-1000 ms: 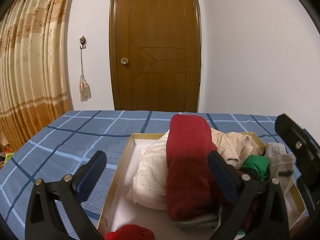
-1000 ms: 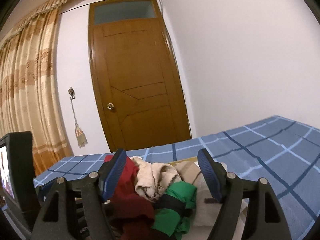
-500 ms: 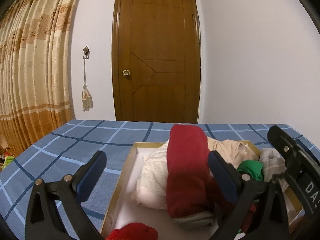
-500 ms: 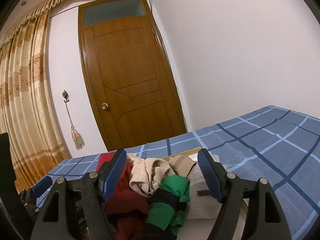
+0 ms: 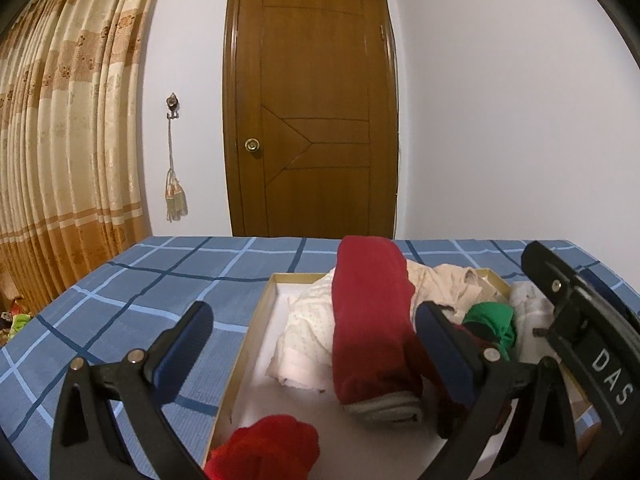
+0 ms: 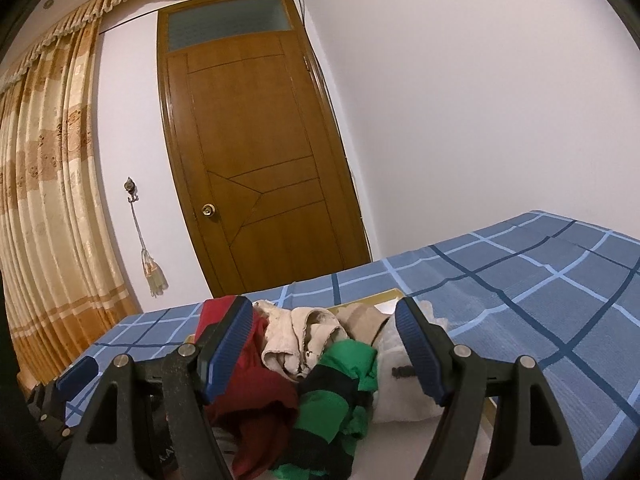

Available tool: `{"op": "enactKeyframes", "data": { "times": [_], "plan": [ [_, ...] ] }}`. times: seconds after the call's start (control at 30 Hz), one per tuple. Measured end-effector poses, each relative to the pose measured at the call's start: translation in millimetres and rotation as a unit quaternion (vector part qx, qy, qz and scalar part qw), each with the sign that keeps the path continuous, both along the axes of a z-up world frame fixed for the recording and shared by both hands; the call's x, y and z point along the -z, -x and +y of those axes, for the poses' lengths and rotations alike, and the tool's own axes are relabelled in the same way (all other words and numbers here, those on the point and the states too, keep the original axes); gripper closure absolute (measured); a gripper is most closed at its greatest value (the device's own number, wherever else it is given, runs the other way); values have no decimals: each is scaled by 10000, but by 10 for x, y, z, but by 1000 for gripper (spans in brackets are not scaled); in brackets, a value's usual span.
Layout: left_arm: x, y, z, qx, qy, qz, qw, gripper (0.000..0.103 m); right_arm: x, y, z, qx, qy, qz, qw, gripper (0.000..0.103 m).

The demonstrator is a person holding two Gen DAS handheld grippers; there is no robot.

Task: Take underwear out of drawer
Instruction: 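Lift both open tools up and back away from the tray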

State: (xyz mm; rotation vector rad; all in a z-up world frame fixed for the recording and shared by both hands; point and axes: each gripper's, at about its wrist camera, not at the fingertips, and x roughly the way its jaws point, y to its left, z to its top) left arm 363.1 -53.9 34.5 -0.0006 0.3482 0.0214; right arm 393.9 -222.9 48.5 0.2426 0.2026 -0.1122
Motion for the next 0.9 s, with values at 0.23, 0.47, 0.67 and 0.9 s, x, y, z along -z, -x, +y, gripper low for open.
{"op": "enactKeyframes", "data": {
  "times": [0.23, 0.47, 0.67, 0.9],
  "plan": [
    [-2, 108, 9, 16, -19, 54, 10000, 1, 0, 96, 14, -4, 4, -18, 10000, 27],
    [-14, 253, 29, -3, -38, 85, 10000, 1, 14, 171, -34, 120, -100, -70, 9999, 27],
    [-11, 324, 35, -33, -79, 113, 9999, 1, 65, 237, -99, 21, -427, 98, 9990, 27],
    [-23, 456, 21, 0, -177, -5, 9998, 1, 26, 361, 25, -59, -154, -72, 9998, 27]
  ]
}}
